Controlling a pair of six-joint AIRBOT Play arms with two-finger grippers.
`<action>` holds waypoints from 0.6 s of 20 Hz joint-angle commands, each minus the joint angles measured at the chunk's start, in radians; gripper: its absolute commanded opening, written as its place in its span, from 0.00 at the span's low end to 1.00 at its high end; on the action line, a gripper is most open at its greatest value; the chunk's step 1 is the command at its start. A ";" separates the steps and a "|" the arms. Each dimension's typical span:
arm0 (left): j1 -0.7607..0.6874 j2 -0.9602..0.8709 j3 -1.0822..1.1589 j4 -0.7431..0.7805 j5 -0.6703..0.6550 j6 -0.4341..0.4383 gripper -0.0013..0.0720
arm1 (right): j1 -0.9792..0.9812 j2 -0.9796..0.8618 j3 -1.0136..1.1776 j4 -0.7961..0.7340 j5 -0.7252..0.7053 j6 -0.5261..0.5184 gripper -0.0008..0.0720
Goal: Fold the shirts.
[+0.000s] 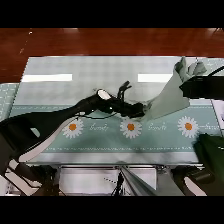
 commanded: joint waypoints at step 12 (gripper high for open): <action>0.732 0.536 0.000 0.148 -0.119 0.029 0.05 | 0.153 -0.230 0.001 0.112 -0.373 -0.051 0.07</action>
